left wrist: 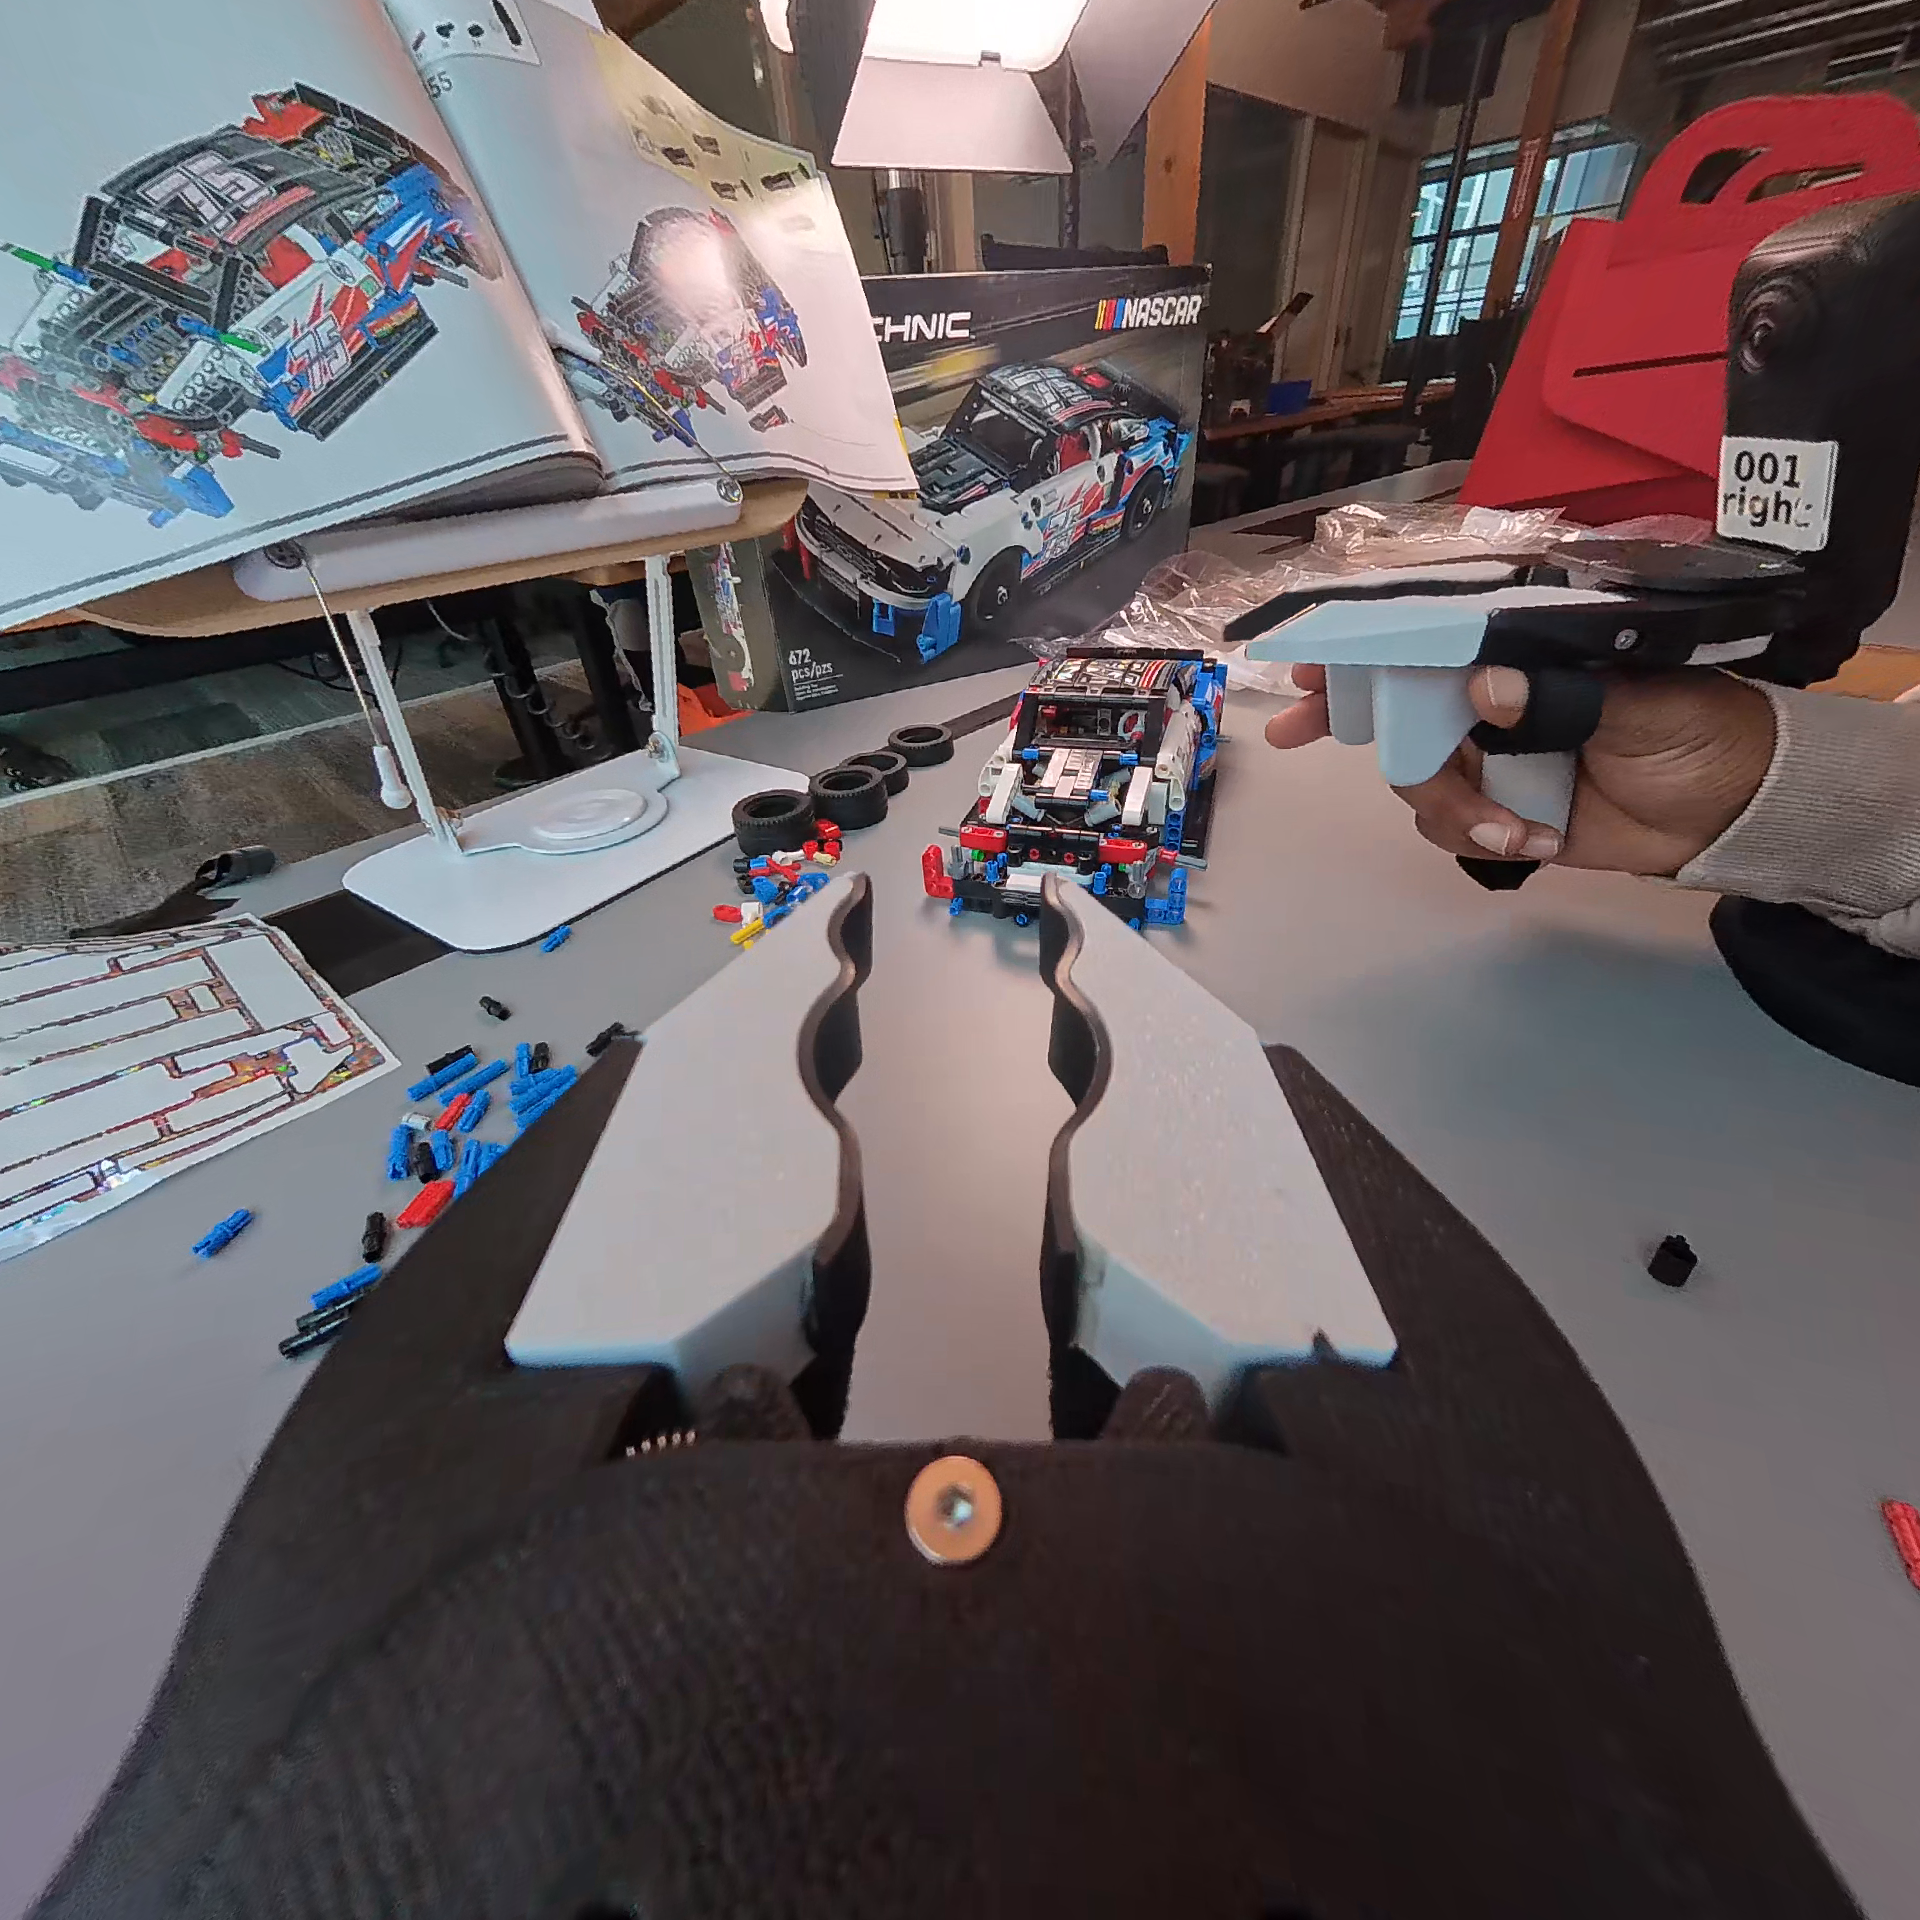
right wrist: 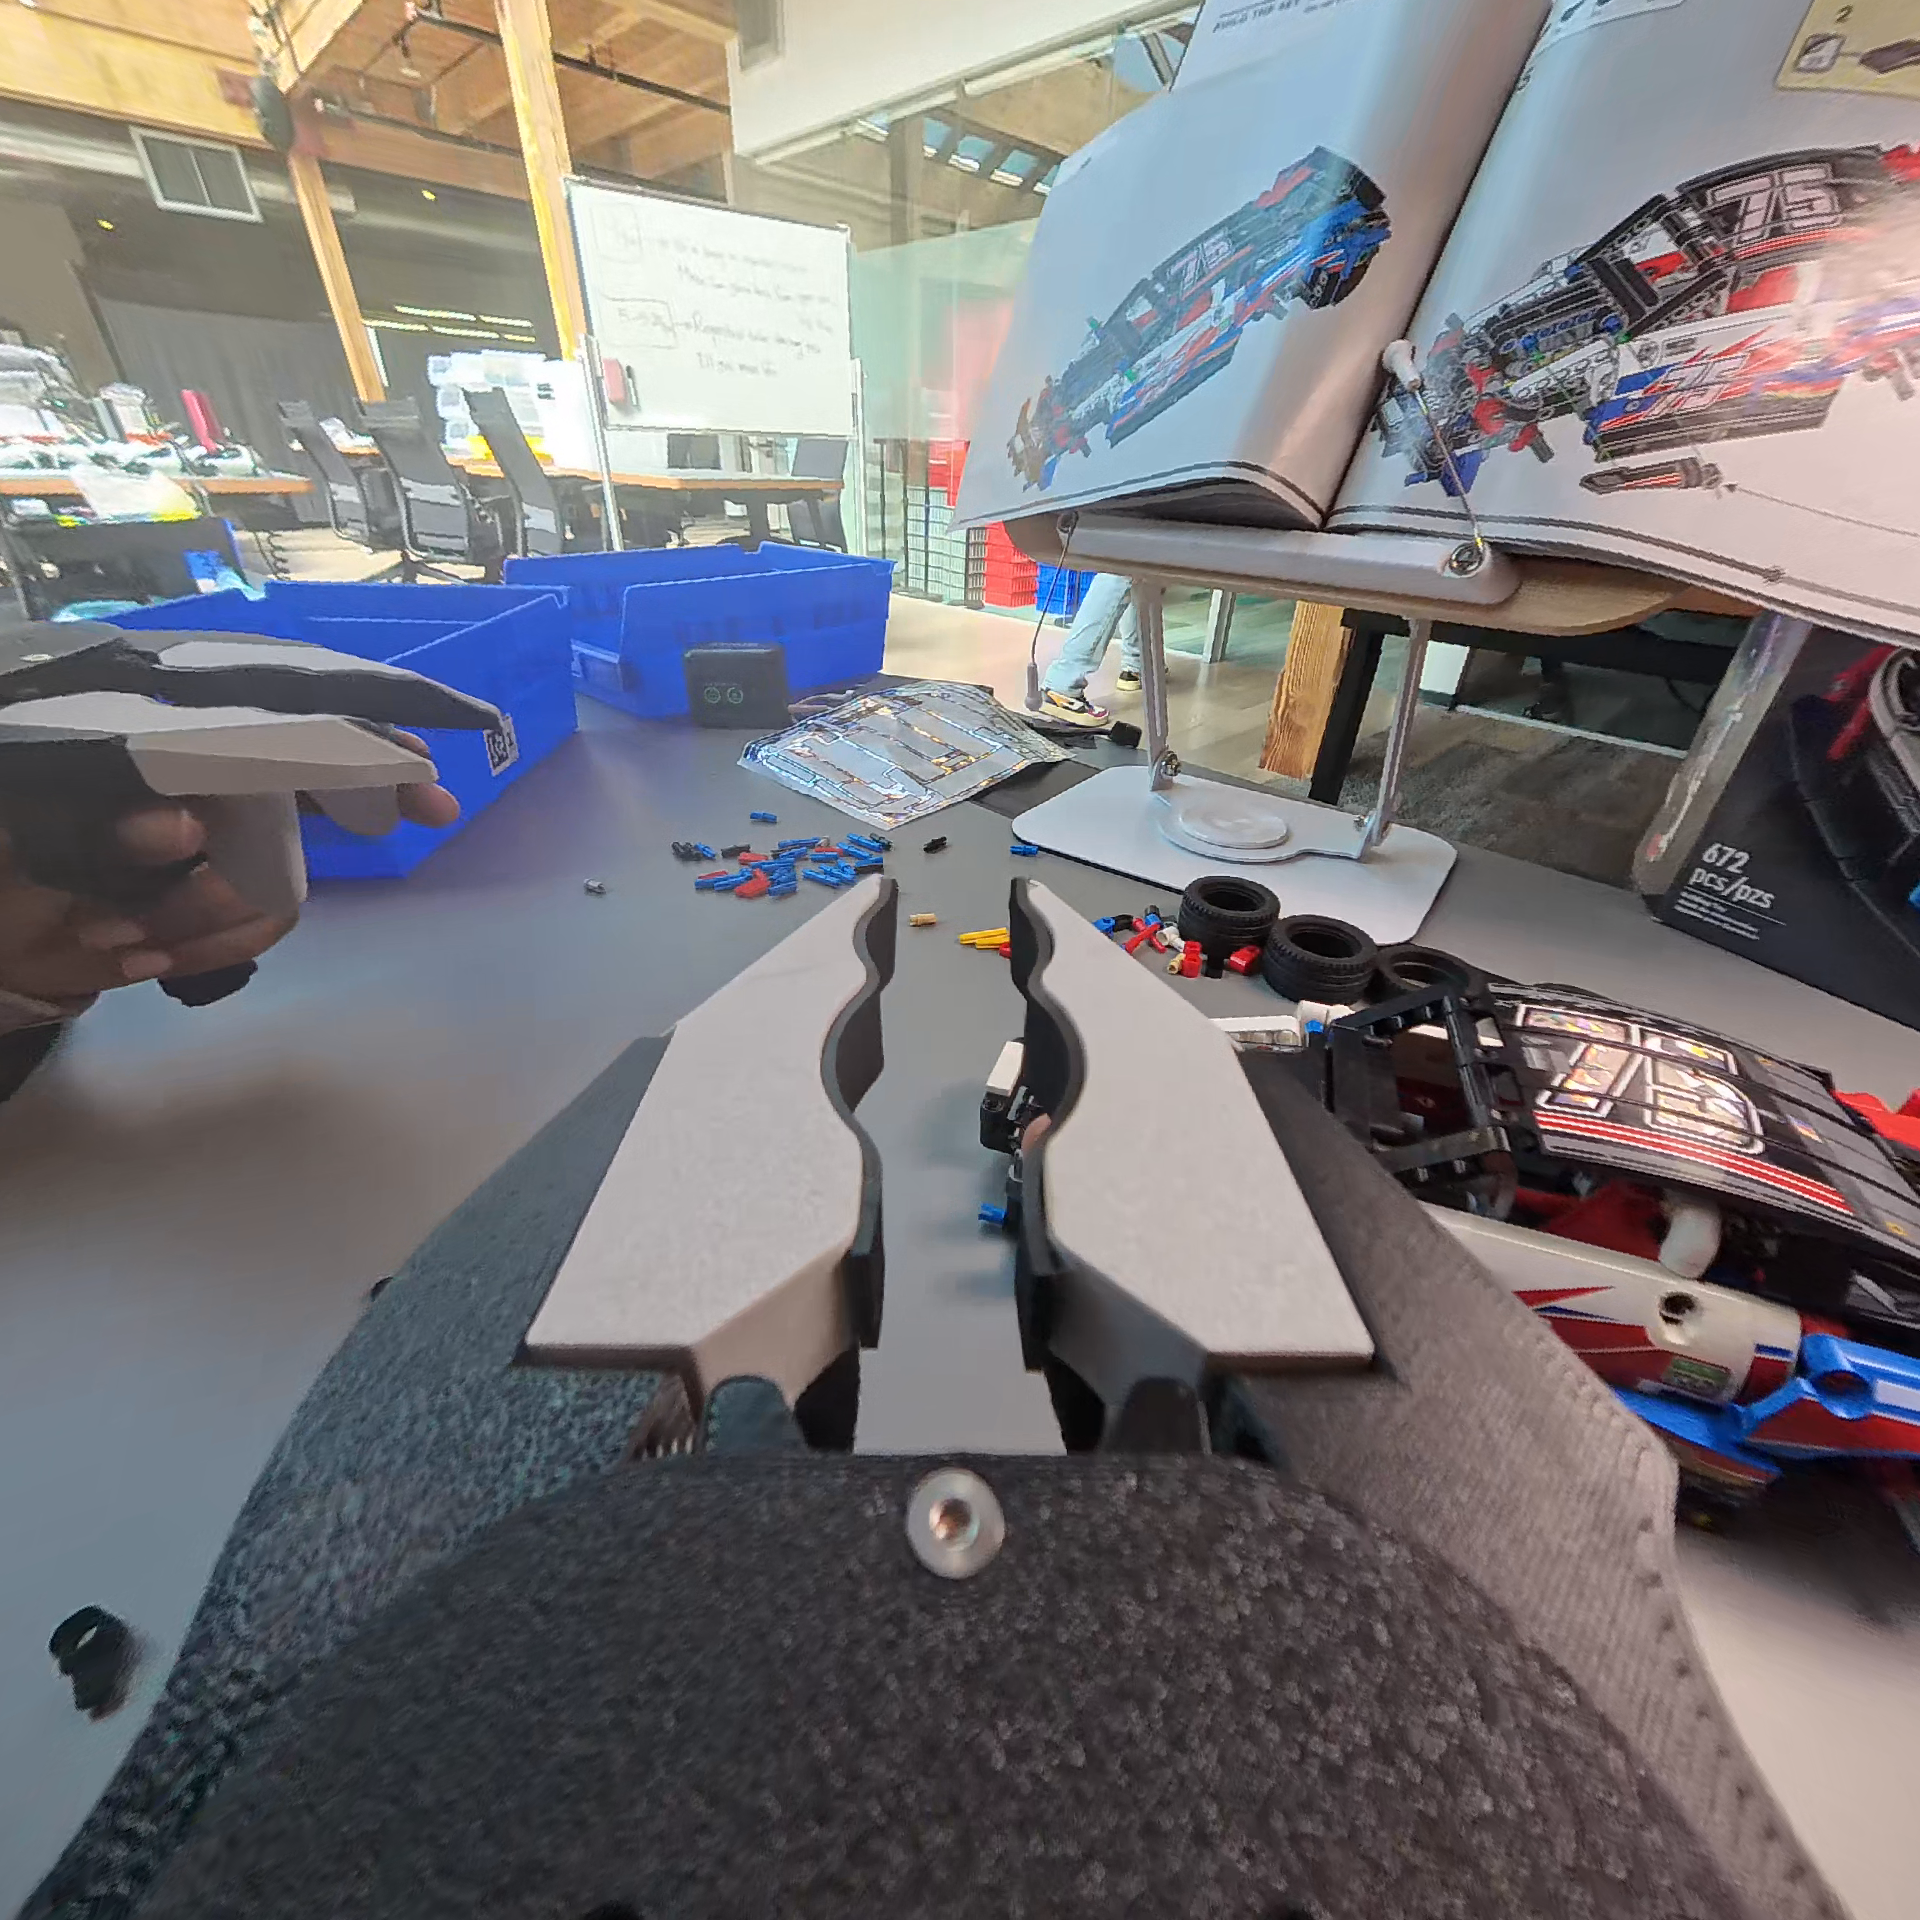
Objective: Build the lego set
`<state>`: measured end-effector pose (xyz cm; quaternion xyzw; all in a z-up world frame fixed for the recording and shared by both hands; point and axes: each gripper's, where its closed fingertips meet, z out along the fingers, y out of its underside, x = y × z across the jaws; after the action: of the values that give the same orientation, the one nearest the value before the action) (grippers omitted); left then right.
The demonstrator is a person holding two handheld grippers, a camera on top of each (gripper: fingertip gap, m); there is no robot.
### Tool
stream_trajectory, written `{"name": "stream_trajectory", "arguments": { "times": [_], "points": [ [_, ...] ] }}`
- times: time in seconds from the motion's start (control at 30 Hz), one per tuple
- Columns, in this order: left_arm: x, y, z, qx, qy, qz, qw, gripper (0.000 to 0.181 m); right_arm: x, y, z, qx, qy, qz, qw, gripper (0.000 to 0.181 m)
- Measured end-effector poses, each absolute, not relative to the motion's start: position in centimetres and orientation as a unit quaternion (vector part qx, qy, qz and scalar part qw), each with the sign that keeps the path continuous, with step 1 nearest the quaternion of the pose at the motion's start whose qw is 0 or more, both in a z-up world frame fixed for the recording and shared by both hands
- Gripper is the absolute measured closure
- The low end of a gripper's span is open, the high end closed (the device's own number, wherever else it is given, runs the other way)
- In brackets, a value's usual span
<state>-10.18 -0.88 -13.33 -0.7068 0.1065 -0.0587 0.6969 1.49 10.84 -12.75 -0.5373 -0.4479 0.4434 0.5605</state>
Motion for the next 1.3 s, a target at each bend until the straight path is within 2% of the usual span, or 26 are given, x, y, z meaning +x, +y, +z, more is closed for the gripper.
{"name": "stream_trajectory", "arguments": {
  "times": [0.5,0.67,0.83,1.03,1.17,1.3],
  "points": [
    [-11.1,-1.0,-12.7,-0.702,0.091,-0.051,0.705,0.151,2.2,12.2,-12.2,-0.544,-0.418,0.418,0.596,0.165],
    [-14.0,-2.6,-9.0,-0.672,0.059,-0.004,0.738,0.151,2.9,12.2,-10.9,-0.535,-0.403,0.408,0.620,0.165],
    [-22.7,-7.8,-4.0,-0.648,-0.012,0.129,0.751,0.155,2.7,11.8,-10.8,-0.535,-0.408,0.406,0.618,0.166],
    [-36.9,-16.1,-2.7,-0.736,-0.115,0.231,0.626,0.157,2.4,11.2,-11.0,-0.531,-0.423,0.396,0.618,0.168],
    [-43.1,-18.0,-7.3,-0.842,-0.128,0.174,0.494,0.158,2.2,11.2,-11.5,-0.534,-0.431,0.390,0.614,0.172],
    [-44.4,-17.5,-12.6,-0.918,-0.092,0.082,0.377,0.163,2.1,11.1,-11.9,-0.539,-0.437,0.376,0.614,0.175]
  ]
}}
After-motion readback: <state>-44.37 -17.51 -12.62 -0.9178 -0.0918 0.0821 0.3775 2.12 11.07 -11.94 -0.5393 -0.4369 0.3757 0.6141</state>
